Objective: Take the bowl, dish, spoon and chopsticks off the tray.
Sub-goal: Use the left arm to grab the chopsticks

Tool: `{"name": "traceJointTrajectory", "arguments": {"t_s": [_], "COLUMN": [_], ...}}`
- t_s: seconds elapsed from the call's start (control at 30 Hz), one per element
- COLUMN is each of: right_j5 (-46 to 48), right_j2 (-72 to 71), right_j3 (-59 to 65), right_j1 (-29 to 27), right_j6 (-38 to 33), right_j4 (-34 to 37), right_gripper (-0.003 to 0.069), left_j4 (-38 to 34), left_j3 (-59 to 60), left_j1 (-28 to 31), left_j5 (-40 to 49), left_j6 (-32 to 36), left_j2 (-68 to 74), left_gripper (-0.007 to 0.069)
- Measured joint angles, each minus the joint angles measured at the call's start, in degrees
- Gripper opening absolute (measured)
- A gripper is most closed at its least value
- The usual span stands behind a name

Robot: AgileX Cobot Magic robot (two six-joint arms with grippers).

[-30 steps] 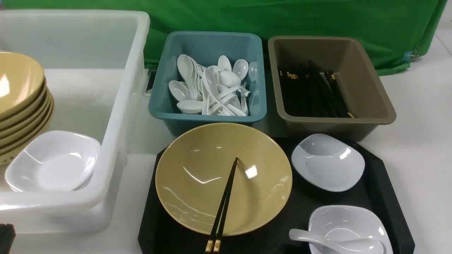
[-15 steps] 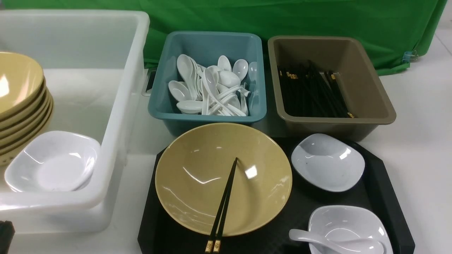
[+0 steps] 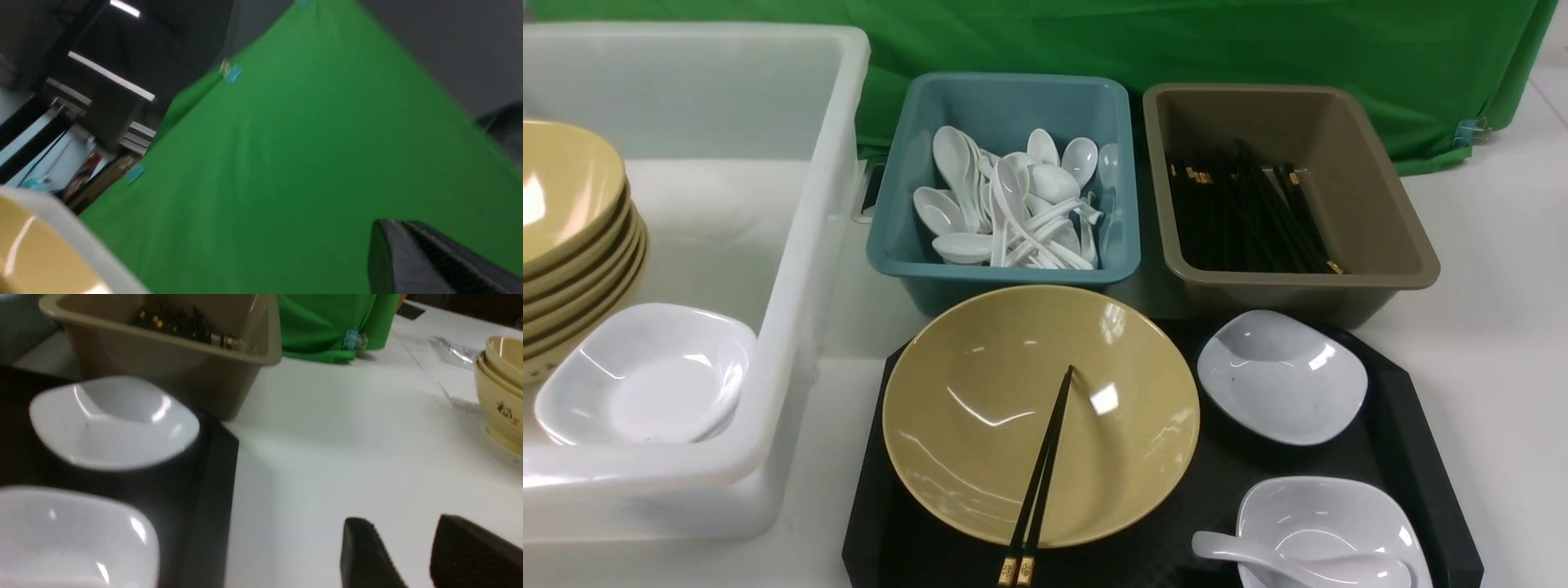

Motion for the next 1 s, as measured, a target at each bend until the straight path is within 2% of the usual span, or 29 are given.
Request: {"name": "traceJointTrajectory", "arguments": {"t_s": [0.07, 0.13, 0.17, 0.2, 0.23, 0.27, 0.33, 0.4, 0.43, 0.47, 0.5, 0.53, 0.57, 0.6, 0.63, 0.67, 0.7, 0.77, 0.83, 0.93, 0.97, 1.0], "right_j5": [-4.8, -10.5, -13.4, -14.0, -18.1, -20.7, -24.8, -26.5, -26.5, -27.3, -27.3, -27.2, -25.6, -17.1, -17.1, -8.8, -2.9, 5.0, 12.3, 20.1, 21.1, 24.9], "right_j2": [0.0, 0.0, 0.0, 0.0, 0.0, 0.0, 0.0, 0.0, 0.0, 0.0, 0.0, 0.0, 0.0, 0.3, 0.5, 2.2, 4.9, 10.8, 19.0, 30.9, 32.7, 40.9], "right_j3": [0.0, 0.0, 0.0, 0.0, 0.0, 0.0, 0.0, 0.0, 0.0, 0.0, 0.0, -0.1, -0.6, -4.5, -4.5, -9.9, -14.4, -20.6, -29.0, -38.2, -39.5, -44.5], "right_j1": [0.0, 0.0, 0.0, 0.0, 0.0, 0.0, 0.0, 0.0, 0.0, 0.0, 0.0, 0.1, 0.4, 2.7, 3.0, 5.7, 8.5, 12.8, 19.6, 28.0, 29.3, 34.6], "right_j6": [5.8, 14.5, 18.6, 19.6, 26.4, 29.3, 32.0, 33.5, 33.7, 34.2, 34.2, 34.8, 35.3, 35.7, 35.7, 34.4, 32.5, 29.0, 25.4, 21.3, 20.8, 19.5], "right_j4": [6.6, 12.9, 14.7, 14.7, 16.9, 17.6, 18.2, 18.4, 18.4, 18.2, 18.3, 17.8, 17.0, 13.1, 13.1, 10.2, 9.1, 8.5, 8.0, 7.2, 6.8, 4.5], "right_gripper": [0.0242, 0.0242, 0.0242, 0.0242, 0.0242, 0.0242, 0.0242, 0.0242, 0.0242, 0.0239, 0.0237, 0.0228, 0.021, 0.0122, 0.0122, 0.0053, 0.0028, 0.0013, 0.0009, 0.0017, 0.0019, 0.0032], "left_j4": [1.8, 4.9, 6.3, 6.7, 9.9, 11.6, 13.1, 12.8, 12.7, 11.3, 10.9, 10.0, 9.0, 6.5, 6.3, 5.6, 5.6, 6.3, 7.9, 10.4, 10.4, 10.0], "left_j3": [-4.7, -12.6, -17.7, -17.7, -26.4, -31.9, -43.7, -53.7, -54.5, -59.7, -60.3, -62.5, -63.8, -64.8, -64.8, -64.5, -64.3, -63.6, -63.4, -63.4, -63.4, -63.4], "left_j1": [0.0, 0.0, 0.0, 0.0, 0.0, 0.0, 0.0, 0.0, 0.0, 0.0, 0.0, 0.0, 0.0, -0.1, -0.1, -0.7, -1.2, -3.2, -5.5, -8.7, -8.9, -10.2], "left_j5": [2.1, 8.6, 13.6, 14.7, 24.9, 32.2, 47.9, 65.0, 67.8, 76.7, 77.8, 83.0, 86.3, 91.0, 91.3, 92.8, 92.9, 92.8, 92.6, 91.8, 91.7, 91.5], "left_j6": [-1.8, -2.5, -2.7, -2.8, -3.0, -3.0, -0.5, 4.9, 5.5, 11.0, 11.7, 14.9, 17.1, 20.9, 21.2, 23.3, 23.8, 24.8, 25.1, 25.2, 25.2, 25.5], "left_j2": [0.3, 2.6, 4.3, 4.9, 9.8, 13.5, 22.9, 33.0, 33.9, 41.2, 42.0, 46.3, 49.3, 54.6, 55.8, 59.6, 60.9, 62.9, 63.6, 63.7, 63.7, 63.7], "left_gripper": [0.0002, 0.0002, 0.0002, 0.0002, 0.0002, 0.0002, 0.0002, 0.0002, 0.0002, 0.0002, 0.0002, 0.0002, 0.0002, 0.0002, 0.0002, 0.0002, 0.0002, -0.0005, -0.0008, -0.0009, -0.0009, -0.001]}}
